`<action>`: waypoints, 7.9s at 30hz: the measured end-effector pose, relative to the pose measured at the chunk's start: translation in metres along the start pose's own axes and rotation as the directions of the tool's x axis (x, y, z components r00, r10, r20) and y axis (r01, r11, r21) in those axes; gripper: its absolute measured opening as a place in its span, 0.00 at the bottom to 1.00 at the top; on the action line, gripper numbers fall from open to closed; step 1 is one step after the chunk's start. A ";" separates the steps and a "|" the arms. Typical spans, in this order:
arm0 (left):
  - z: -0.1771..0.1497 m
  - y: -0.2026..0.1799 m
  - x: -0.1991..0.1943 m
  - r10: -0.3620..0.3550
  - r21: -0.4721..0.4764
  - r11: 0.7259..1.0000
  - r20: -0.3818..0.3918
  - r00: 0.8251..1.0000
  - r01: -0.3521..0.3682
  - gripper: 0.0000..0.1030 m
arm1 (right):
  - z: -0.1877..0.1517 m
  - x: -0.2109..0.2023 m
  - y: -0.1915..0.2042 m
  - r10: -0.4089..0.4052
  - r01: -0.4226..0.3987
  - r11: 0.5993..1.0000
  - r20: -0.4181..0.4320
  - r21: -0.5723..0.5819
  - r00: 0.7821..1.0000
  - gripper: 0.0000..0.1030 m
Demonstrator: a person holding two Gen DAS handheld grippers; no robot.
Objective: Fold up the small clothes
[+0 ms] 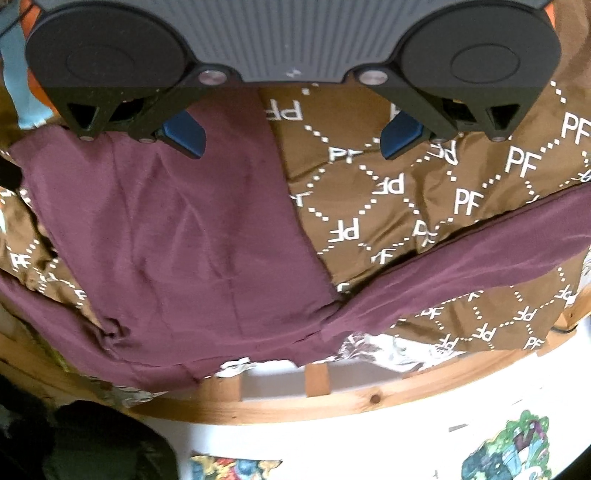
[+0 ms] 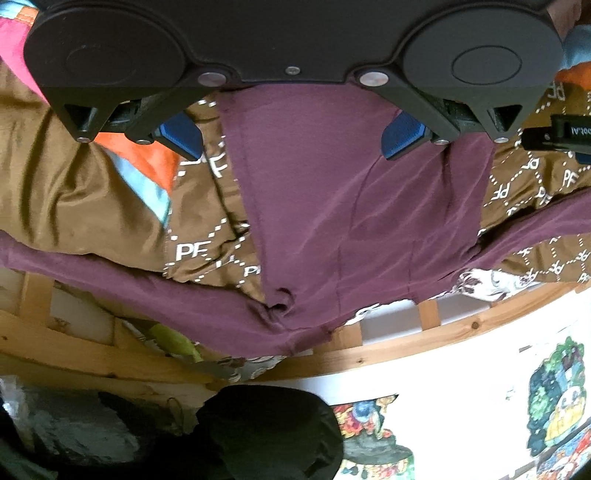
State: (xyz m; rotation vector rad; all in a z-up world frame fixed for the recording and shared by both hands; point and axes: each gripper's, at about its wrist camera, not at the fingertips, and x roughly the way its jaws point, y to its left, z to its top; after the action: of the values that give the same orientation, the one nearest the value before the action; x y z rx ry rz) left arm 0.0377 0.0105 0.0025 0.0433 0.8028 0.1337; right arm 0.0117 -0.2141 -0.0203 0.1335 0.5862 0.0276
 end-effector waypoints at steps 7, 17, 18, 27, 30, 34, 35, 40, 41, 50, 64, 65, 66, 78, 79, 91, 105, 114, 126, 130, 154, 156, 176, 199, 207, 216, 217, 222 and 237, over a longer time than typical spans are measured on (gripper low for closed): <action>0.027 0.001 0.010 0.041 0.020 0.999 -0.064 0.997 -0.040 0.99 | 0.004 0.003 -0.013 -0.032 0.032 0.998 -0.018 0.046 0.999 1.00; 0.082 -0.034 0.007 0.062 0.173 0.984 -0.055 0.997 -0.051 0.99 | 0.023 0.015 -0.041 -0.130 0.128 0.989 0.029 0.072 0.991 1.00; 0.083 -0.038 0.009 0.054 0.178 0.983 -0.052 0.997 -0.044 0.99 | 0.026 0.017 -0.046 -0.151 0.148 0.986 0.044 0.074 0.988 1.00; 0.073 -0.072 0.048 -0.008 0.103 0.994 -0.172 0.985 0.026 0.99 | 0.054 0.043 -0.120 -0.299 0.274 0.938 0.096 0.214 0.949 1.00; 0.069 -0.076 0.061 -0.022 0.066 0.997 -0.223 0.975 0.037 0.99 | 0.057 0.050 -0.138 -0.318 0.288 0.928 0.097 0.236 0.943 1.00; 0.065 -0.077 0.068 -0.021 0.047 0.998 -0.241 0.970 0.033 0.99 | 0.058 0.054 -0.147 -0.387 0.357 0.904 0.097 0.235 0.917 1.00; 0.064 -0.077 0.070 -0.023 0.046 0.998 -0.246 0.969 0.035 0.99 | 0.058 0.054 -0.149 -0.406 0.377 0.895 0.084 0.239 0.910 1.00; 0.058 -0.077 0.072 -0.022 0.057 0.998 -0.256 0.967 0.037 0.99 | 0.056 0.061 -0.153 -0.434 0.419 0.883 0.030 0.213 0.900 1.00; 0.057 -0.078 0.072 -0.016 0.064 0.997 -0.251 0.968 0.033 0.99 | 0.056 0.060 -0.154 -0.426 0.411 0.885 0.023 0.220 0.905 1.00; 0.044 -0.082 0.068 0.019 0.105 0.994 -0.251 0.968 0.008 0.99 | 0.065 0.071 -0.172 -0.366 0.350 0.867 -0.024 0.354 0.930 1.00; 0.036 -0.093 0.068 -0.045 0.082 0.995 -0.224 0.974 0.065 0.99 | 0.060 0.082 -0.180 -0.396 0.309 0.811 0.079 0.496 0.915 1.00; 0.036 -0.095 0.067 -0.058 0.081 0.994 -0.218 0.974 0.078 0.99 | 0.060 0.079 -0.184 -0.381 0.282 0.810 0.096 0.514 0.920 1.00; 0.036 -0.097 0.067 -0.065 0.081 0.993 -0.214 0.975 0.084 0.99 | 0.060 0.077 -0.189 -0.370 0.257 0.804 0.113 0.536 0.922 1.00; 0.035 -0.099 0.059 -0.077 0.111 0.989 -0.181 0.981 0.098 0.99 | 0.057 0.076 -0.232 -0.387 0.193 0.677 0.120 0.710 0.914 0.82; 0.034 -0.097 0.057 -0.077 0.112 0.989 -0.174 0.982 0.098 0.99 | 0.056 0.075 -0.233 -0.400 0.202 0.667 0.116 0.717 0.909 0.72; 0.039 -0.069 0.041 -0.065 0.073 0.995 -0.097 0.993 0.073 0.99 | 0.075 0.050 -0.188 -0.468 0.314 0.836 0.287 0.449 0.835 0.13; 0.042 -0.010 0.037 0.055 -0.100 0.993 -0.066 0.996 -0.062 0.99 | 0.117 0.049 0.012 0.094 0.097 0.921 0.455 -0.378 0.886 0.09; 0.046 0.017 0.021 0.177 -0.188 0.967 0.023 0.984 -0.170 0.99 | 0.071 0.070 0.091 0.357 -0.184 0.758 0.161 -0.626 0.920 0.09; 0.047 0.006 0.017 0.219 -0.166 0.964 0.059 0.974 -0.207 0.99 | 0.023 0.073 0.096 0.476 -0.400 0.600 -0.092 -0.693 0.874 0.22; 0.048 0.000 0.016 0.236 -0.166 0.961 0.070 0.969 -0.222 0.99 | 0.006 0.063 0.085 0.523 -0.484 0.505 -0.193 -0.714 0.830 0.46; 0.047 -0.075 0.079 0.067 0.017 0.998 -0.018 0.998 -0.067 0.99 | 0.073 0.121 -0.059 0.188 -0.155 0.960 0.128 -0.232 0.974 0.96; 0.040 -0.084 0.078 0.060 0.074 0.996 -0.024 0.998 -0.058 0.99 | 0.074 0.126 -0.066 0.156 -0.125 0.971 0.141 -0.204 0.978 0.98; 0.020 -0.097 0.074 0.046 0.200 0.979 -0.062 0.997 -0.032 0.99 | 0.105 0.190 -0.063 -0.003 0.088 0.937 0.242 -0.339 0.970 0.57; 0.019 -0.102 0.075 0.067 0.230 0.972 -0.056 0.996 -0.053 0.99 | 0.130 0.213 -0.073 0.342 -0.314 0.933 0.159 -0.175 0.926 0.41; 0.019 -0.102 0.076 0.068 0.232 0.971 -0.055 0.996 -0.054 0.99 | 0.131 0.211 -0.075 0.350 -0.329 0.934 0.163 -0.142 0.923 0.45; 0.017 -0.105 0.074 0.072 0.249 0.967 -0.038 0.997 -0.060 0.99 | 0.127 0.215 -0.057 0.301 -0.268 0.938 0.132 -0.218 0.945 0.05; 0.017 -0.106 0.074 0.073 0.252 0.966 -0.035 0.997 -0.062 0.99 | 0.127 0.215 -0.059 0.288 -0.257 0.944 0.139 -0.206 0.947 0.05; 0.018 -0.109 0.075 0.051 0.244 0.969 -0.023 0.998 -0.044 0.99 | 0.135 0.197 -0.071 0.255 -0.230 0.965 0.239 -0.130 0.937 0.05; 0.015 -0.110 0.070 0.017 0.272 0.962 -0.020 1.000 -0.011 0.99 | 0.128 0.206 -0.080 0.073 -0.058 0.995 0.202 -0.083 0.977 0.43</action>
State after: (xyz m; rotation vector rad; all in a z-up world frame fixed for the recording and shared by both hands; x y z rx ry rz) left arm 0.1077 -0.0892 -0.0471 0.3080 0.8385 0.0364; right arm 0.2529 -0.2957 -0.0386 0.0795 0.3741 0.0993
